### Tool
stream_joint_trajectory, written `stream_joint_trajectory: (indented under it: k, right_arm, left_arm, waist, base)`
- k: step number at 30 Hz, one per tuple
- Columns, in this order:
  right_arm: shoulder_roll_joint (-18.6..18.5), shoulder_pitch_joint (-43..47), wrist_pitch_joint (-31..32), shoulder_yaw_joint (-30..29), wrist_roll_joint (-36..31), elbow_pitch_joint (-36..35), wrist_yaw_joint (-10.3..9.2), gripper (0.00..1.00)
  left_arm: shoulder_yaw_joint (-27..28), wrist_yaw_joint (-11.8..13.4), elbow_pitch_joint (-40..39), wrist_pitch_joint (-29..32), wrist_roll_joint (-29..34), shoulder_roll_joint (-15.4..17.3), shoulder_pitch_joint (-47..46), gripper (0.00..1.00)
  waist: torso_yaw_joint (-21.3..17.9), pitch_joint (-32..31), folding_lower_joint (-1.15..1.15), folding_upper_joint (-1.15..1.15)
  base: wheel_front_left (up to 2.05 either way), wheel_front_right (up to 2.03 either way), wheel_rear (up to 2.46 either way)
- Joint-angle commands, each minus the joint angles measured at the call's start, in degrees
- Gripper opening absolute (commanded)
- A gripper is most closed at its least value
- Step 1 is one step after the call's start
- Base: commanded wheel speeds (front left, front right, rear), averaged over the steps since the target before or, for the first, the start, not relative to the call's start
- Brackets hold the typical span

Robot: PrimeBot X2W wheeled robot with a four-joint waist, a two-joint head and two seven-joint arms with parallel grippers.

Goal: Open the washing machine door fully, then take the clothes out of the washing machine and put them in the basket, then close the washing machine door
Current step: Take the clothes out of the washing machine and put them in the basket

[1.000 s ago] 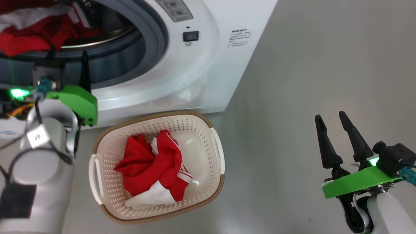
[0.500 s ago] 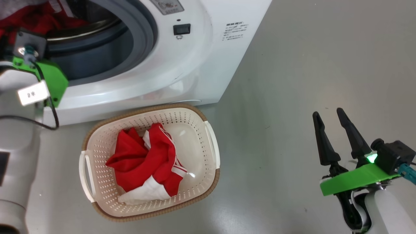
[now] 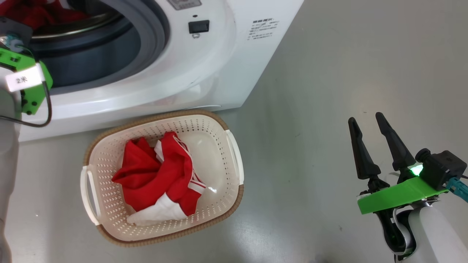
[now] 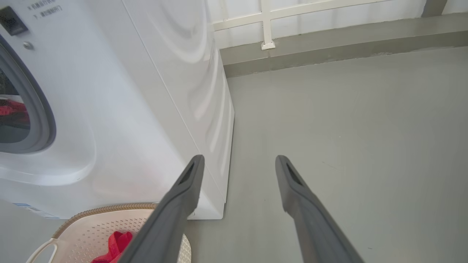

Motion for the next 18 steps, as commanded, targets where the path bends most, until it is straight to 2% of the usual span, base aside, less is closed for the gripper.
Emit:
stream_joint_trajectory:
  k: [1, 6, 7, 9, 10, 11, 12, 13, 18]
  right_arm:
    - [-0.2, -0.6, -0.4, 1.1, 0.7, -1.4, 0.36, 1.00]
    - [0.0, -1.0, -0.4, 0.8, 0.7, -1.5, 0.36, 1.00]
    - [0.0, -1.0, -0.4, 0.8, 0.7, -1.5, 0.36, 1.00]
    - [0.0, -1.1, -0.4, 0.7, 0.8, -1.5, 0.36, 1.00]
    - [0.0, -1.1, -0.4, 0.7, 0.8, -1.4, 0.36, 1.00]
    - [0.0, -1.1, -0.4, 0.7, 0.8, -1.4, 0.36, 1.00]
    - [0.0, -1.1, -0.4, 0.7, 0.8, -1.4, 0.36, 1.00]
    - [0.0, -1.1, -0.4, 0.7, 0.8, -1.4, 0.36, 1.00]
    - [-0.1, -1.1, -0.4, 0.5, 0.8, -1.5, 0.36, 1.00]
  left_arm:
    - [0.5, 0.0, -0.6, 0.2, 0.8, 3.3, -1.5, 1.00]
    - [0.4, 0.0, 0.0, 1.1, 0.0, 3.5, -2.3, 1.00]
    - [0.5, 0.0, 0.1, 1.4, -0.2, 3.5, -2.4, 0.97]
    - [0.4, 0.1, 0.3, 1.8, -0.5, 3.5, -2.5, 0.55]
    - [0.4, 0.1, 0.4, 1.9, -0.7, 3.4, -2.5, 0.45]
    - [0.5, 0.2, 0.5, 2.0, -0.9, 3.4, -2.5, 0.21]
    - [0.5, 0.2, 0.5, 2.1, -1.2, 3.4, -2.4, 0.04]
    - [0.6, 0.2, 0.6, 2.1, -1.5, 3.4, -2.4, 0.00]
    - [1.0, 0.2, 0.7, 0.8, -2.9, 3.1, -2.1, 0.00]
  waist:
    - [-0.2, 0.3, 0.00, 0.00]
    - [-0.5, 0.8, 0.00, 0.00]
    - [-0.5, 0.8, 0.00, 0.00]
    - [-0.5, 0.8, 0.00, 0.00]
    - [-0.5, 0.8, 0.00, 0.00]
    - [-0.5, 0.8, 0.00, 0.00]
    - [-0.4, 0.8, 0.00, 0.00]
    - [-0.4, 0.7, 0.00, 0.00]
    - [-0.1, 0.5, 0.00, 0.00]
  base:
    - [0.00, 0.00, 0.00]
    - [0.00, 0.00, 0.00]
    - [0.00, 0.00, 0.00]
    - [0.00, 0.00, 0.00]
    - [0.00, 0.00, 0.00]
    - [0.00, 0.00, 0.00]
    - [0.00, 0.00, 0.00]
    - [0.00, 0.00, 0.00]
    - [0.00, 0.00, 0.00]
